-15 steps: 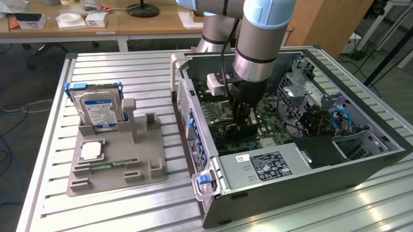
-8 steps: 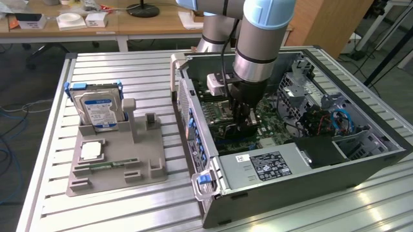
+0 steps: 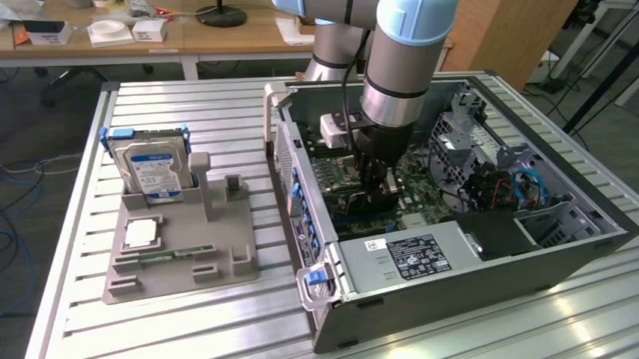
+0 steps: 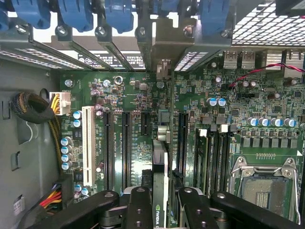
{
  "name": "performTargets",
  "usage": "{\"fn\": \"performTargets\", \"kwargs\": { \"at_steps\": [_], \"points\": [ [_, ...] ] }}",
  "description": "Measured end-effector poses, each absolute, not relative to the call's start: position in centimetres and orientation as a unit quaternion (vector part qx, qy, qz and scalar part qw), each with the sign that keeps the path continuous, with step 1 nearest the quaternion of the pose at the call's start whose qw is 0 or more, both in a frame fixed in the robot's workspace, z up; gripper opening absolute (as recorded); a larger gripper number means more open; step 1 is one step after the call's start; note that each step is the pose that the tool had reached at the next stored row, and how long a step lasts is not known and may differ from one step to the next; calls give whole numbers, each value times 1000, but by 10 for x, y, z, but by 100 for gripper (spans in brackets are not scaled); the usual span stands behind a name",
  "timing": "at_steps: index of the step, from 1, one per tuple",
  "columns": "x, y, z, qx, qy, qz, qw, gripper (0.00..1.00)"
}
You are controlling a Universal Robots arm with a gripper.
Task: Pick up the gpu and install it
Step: 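Insert the gpu into the slot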
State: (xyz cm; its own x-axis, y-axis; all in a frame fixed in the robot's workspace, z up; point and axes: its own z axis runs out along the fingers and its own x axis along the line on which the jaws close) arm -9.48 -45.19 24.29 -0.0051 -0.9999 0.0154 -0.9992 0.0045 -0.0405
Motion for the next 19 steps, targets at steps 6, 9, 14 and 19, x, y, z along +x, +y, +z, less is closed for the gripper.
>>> {"fn": "performTargets", "kwargs": {
  "at_steps": [6,9,14,19],
  "points": [
    [-95,-452,242,-705,709,-20,10,33],
    [-95,-452,243,-705,709,-20,9,45],
    [-95,-452,243,-705,709,-20,9,63],
    [-95,-452,250,-705,709,-20,9,63]
  ]
}}
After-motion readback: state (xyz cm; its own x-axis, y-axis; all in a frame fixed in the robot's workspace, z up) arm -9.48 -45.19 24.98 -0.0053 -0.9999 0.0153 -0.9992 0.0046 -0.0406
